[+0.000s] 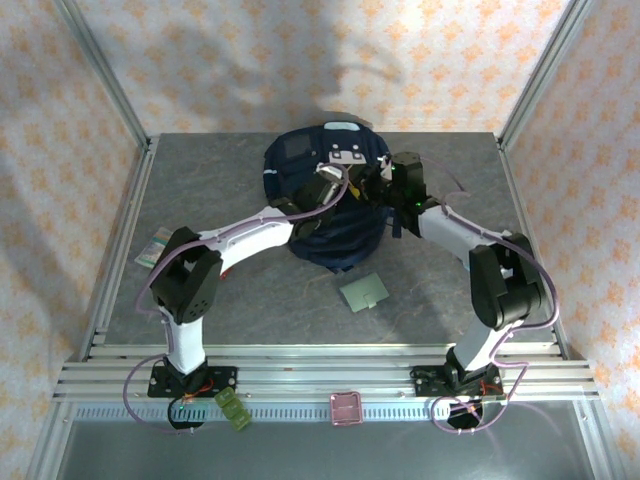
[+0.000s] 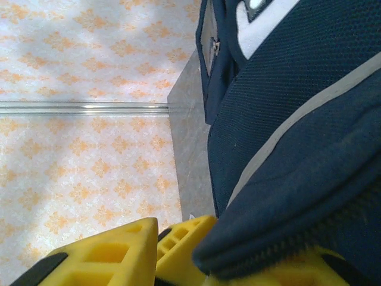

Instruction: Pack the student bag

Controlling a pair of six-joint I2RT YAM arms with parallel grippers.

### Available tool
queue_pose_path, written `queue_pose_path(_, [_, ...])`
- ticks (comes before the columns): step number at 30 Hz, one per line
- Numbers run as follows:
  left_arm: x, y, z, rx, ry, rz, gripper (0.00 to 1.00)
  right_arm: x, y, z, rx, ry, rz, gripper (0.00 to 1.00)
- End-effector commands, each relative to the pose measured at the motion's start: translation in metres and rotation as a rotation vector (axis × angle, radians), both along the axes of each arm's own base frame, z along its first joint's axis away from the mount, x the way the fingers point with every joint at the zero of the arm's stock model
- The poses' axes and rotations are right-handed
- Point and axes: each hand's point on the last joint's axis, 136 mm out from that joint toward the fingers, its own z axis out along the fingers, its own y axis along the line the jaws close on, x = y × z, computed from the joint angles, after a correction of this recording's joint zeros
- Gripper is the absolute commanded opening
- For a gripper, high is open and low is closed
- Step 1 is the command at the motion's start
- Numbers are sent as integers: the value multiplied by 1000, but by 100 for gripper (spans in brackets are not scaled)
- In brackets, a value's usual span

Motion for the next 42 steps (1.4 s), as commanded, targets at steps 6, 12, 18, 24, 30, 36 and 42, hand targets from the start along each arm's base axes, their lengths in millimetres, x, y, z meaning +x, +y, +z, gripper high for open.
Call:
queue_pose_path(6, [16, 13, 20, 71, -43, 43, 0, -36, -33, 28, -96, -98, 8, 36])
queue_pose_path(12, [19, 17, 56, 0, -49, 33, 0, -87, -87, -14, -361, 33, -77, 46])
queue_pose_path(18, [24, 19, 93, -70, -78, 27, 0, -149, -109, -74, -440, 227, -50, 49])
queue_pose_path(24, [24, 14, 114, -138, -102, 13, 0, -190, -118, -122, -483, 364, -7, 49])
queue_pose_path(30, [27, 14, 106, -152, -86, 30, 0, -211, -115, -150, -470, 423, 4, 49])
queue_pose_path(36, [25, 5, 110, -208, -75, 3, 0, -217, -98, -168, -412, 439, 25, 49])
queue_pose_path(42, [26, 3, 109, -212, -63, 1, 0, -212, -81, -178, -410, 441, 51, 49])
